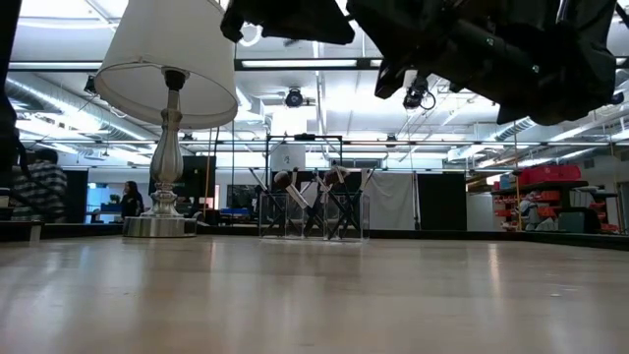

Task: Put items in baskets/containers
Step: Put the black eyebrow brush into the transparent organizer

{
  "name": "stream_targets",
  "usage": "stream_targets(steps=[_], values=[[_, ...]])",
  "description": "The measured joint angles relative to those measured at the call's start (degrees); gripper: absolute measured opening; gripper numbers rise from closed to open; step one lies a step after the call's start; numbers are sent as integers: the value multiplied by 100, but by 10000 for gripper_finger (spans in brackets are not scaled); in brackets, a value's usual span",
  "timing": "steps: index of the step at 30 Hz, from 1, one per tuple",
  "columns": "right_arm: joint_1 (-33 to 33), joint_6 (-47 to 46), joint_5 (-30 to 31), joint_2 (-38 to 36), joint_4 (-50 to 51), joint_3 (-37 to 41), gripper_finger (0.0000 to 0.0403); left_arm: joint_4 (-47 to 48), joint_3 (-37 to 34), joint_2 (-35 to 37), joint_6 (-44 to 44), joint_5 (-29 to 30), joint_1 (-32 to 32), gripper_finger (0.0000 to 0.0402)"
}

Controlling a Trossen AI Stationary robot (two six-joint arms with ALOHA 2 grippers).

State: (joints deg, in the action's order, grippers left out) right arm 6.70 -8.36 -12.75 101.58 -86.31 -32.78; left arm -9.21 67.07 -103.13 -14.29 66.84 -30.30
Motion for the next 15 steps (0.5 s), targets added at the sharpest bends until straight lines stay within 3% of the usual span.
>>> stream_targets(steps=[9, 15], values=[[-43, -128, -127, 0, 115, 3, 12, 245, 0, 0, -6, -323, 122, 33], [-226, -179, -89, -2, 546, 3, 11, 598, 1, 0, -83, -258, 126, 64]])
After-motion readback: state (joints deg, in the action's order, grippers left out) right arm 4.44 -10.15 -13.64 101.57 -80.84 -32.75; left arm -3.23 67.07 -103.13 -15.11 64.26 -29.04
